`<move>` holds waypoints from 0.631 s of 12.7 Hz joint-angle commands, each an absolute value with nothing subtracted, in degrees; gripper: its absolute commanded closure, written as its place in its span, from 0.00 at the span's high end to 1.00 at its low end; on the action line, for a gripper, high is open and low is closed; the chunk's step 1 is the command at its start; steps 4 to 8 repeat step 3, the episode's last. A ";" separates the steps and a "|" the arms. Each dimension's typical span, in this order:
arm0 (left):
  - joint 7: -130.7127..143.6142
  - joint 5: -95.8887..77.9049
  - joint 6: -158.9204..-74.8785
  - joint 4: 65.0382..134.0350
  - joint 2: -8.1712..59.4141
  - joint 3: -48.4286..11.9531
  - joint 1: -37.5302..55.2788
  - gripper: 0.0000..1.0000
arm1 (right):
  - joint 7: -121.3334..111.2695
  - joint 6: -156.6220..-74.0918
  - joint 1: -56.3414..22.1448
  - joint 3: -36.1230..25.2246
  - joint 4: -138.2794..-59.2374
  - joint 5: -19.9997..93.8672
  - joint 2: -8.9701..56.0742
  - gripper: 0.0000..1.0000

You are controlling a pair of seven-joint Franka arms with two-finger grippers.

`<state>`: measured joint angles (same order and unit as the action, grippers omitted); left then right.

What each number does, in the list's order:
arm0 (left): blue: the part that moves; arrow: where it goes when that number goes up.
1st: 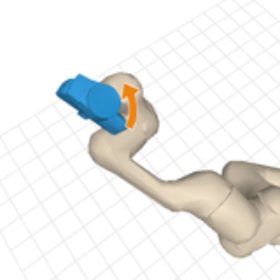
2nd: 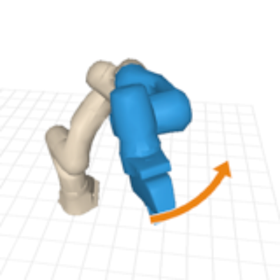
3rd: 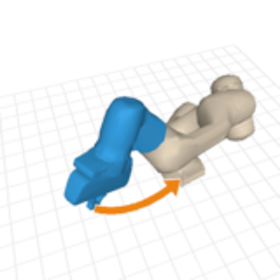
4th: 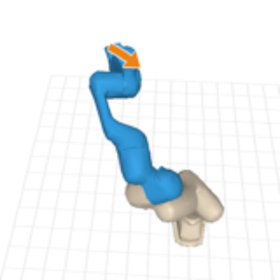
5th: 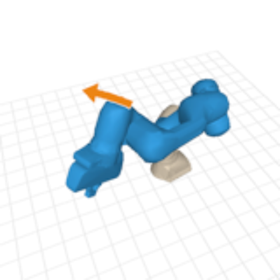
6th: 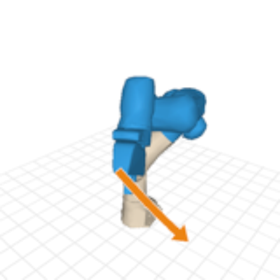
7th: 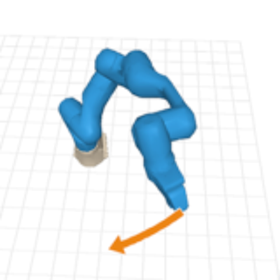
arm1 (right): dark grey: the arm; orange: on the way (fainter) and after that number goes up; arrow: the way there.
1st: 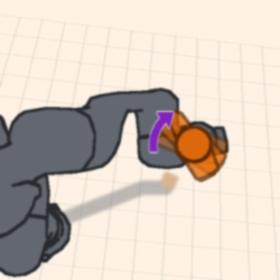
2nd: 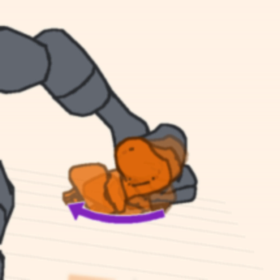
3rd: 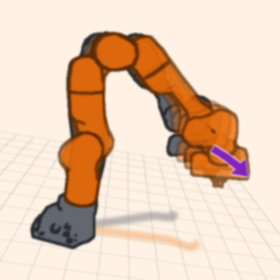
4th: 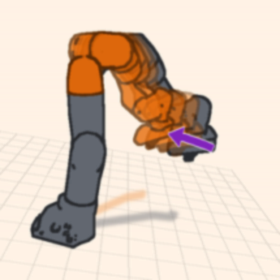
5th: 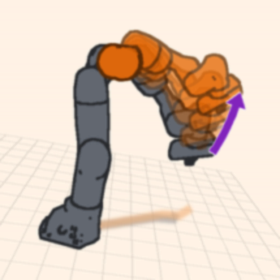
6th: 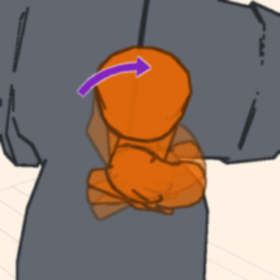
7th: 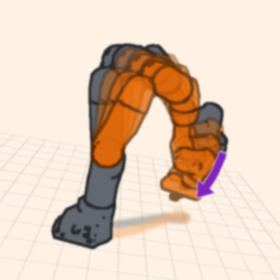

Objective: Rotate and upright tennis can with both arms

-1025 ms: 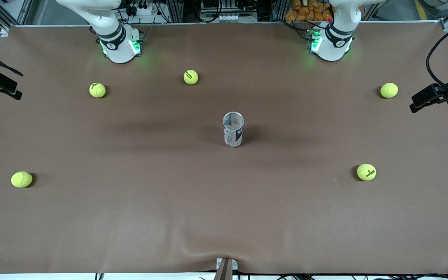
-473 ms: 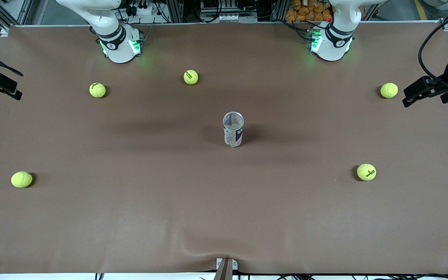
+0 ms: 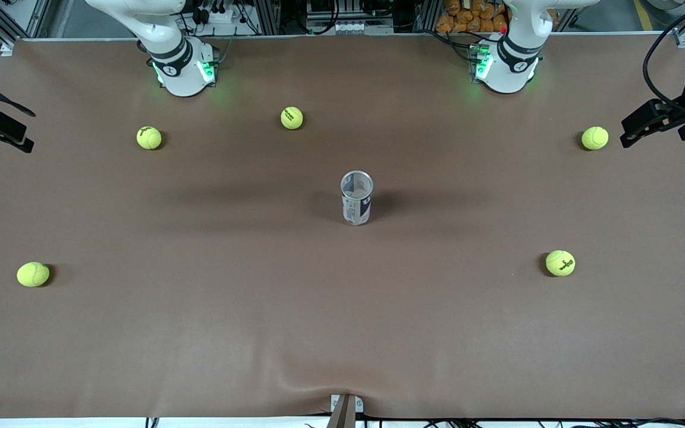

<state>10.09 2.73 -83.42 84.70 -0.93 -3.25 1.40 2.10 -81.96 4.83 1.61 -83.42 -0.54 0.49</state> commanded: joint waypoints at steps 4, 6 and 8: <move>8.53 2.46 -83.23 86.13 -3.34 -2.02 2.02 1.00 | 3.25 -81.56 4.75 1.84 -83.50 -1.14 -0.09 1.00; 8.53 2.46 -83.23 86.13 -3.34 -2.02 2.02 1.00 | 3.25 -81.56 4.75 1.84 -83.50 -1.14 -0.09 1.00; 8.53 2.46 -83.23 86.13 -3.34 -2.02 2.02 1.00 | 3.25 -81.56 4.75 1.84 -83.50 -1.14 -0.09 1.00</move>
